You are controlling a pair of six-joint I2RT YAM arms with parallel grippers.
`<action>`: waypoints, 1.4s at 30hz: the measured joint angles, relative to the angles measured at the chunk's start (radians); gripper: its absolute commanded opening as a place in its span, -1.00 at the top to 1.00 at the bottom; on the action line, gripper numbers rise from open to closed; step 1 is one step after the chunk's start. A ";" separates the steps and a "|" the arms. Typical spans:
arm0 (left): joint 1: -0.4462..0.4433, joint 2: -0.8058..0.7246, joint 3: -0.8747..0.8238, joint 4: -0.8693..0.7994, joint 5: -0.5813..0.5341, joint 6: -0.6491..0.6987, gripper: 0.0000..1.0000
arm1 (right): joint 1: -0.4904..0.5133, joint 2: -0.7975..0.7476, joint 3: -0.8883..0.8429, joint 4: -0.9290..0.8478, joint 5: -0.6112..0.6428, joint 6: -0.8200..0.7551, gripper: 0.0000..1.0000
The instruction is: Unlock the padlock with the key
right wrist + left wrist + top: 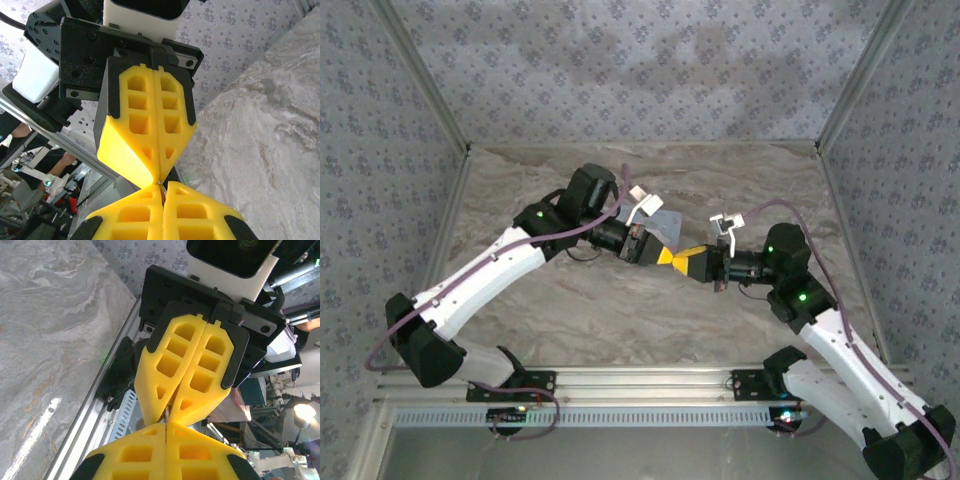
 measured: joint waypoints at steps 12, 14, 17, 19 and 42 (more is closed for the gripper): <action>-0.001 -0.004 -0.010 0.018 0.015 0.002 1.00 | 0.004 -0.015 0.006 -0.028 0.018 -0.039 1.00; -0.005 -0.004 -0.010 0.018 0.021 0.002 1.00 | 0.007 -0.018 0.006 -0.032 0.023 -0.045 1.00; -0.016 -0.004 -0.010 0.016 0.023 0.013 1.00 | 0.006 -0.033 0.006 -0.049 0.025 -0.057 1.00; -0.022 -0.004 -0.010 0.016 0.023 0.022 1.00 | 0.007 -0.040 0.006 -0.059 0.024 -0.066 1.00; 0.073 -0.229 -0.491 0.259 -0.483 -0.183 -0.68 | -0.102 0.137 0.039 -0.178 0.440 -0.239 1.00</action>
